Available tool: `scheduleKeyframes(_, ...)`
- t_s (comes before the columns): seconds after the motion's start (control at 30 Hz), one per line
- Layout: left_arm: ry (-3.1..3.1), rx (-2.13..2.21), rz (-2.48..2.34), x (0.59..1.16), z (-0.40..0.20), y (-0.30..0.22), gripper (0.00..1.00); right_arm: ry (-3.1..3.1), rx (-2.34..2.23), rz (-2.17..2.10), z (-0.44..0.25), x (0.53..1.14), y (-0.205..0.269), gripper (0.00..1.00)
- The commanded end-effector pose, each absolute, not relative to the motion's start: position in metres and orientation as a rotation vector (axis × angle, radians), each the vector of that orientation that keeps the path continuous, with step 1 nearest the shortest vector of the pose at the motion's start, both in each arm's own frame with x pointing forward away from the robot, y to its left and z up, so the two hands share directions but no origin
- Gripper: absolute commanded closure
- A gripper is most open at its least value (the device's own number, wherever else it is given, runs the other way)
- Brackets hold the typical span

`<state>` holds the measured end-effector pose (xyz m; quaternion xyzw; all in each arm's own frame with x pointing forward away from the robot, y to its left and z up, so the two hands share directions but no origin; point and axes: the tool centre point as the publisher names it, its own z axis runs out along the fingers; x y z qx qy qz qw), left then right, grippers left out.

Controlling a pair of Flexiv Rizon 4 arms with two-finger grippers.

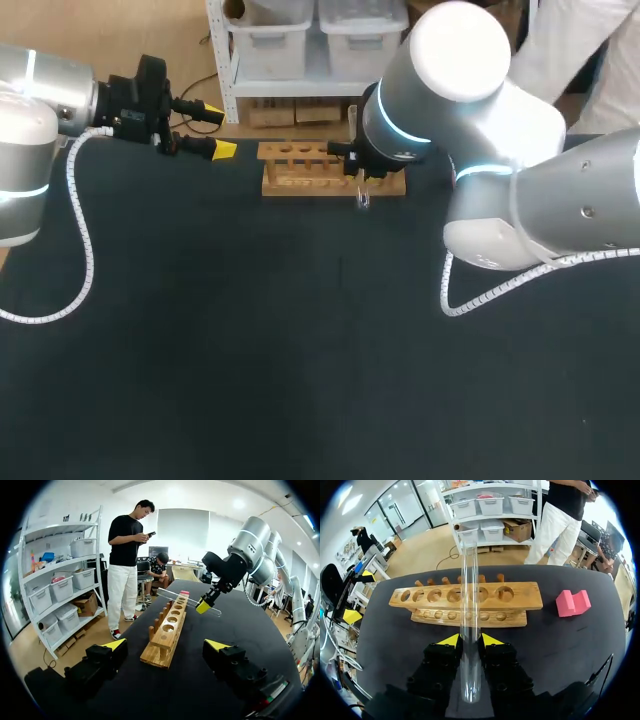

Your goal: Grasp the test tube, adjust it, and insert it.

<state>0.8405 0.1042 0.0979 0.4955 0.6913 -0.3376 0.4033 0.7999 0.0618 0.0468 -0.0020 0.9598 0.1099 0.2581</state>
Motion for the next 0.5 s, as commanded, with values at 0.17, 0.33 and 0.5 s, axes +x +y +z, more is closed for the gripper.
scheduleKeyframes(0.17,1.746,1.252,-0.853,0.8410,0.0975,0.1042,0.00,2.658,-0.033,0.307,0.0413,0.8058,0.0627,1.00)
scheduleKeyframes(0.33,1.746,1.252,-0.853,0.8410,0.0975,0.1042,0.00,2.668,-0.038,0.310,0.0402,0.8054,0.0631,1.00)
scheduleKeyframes(0.5,1.746,1.252,-0.853,0.8410,0.0975,0.1042,0.00,2.680,-0.047,0.317,0.0375,0.8046,0.0640,1.00)
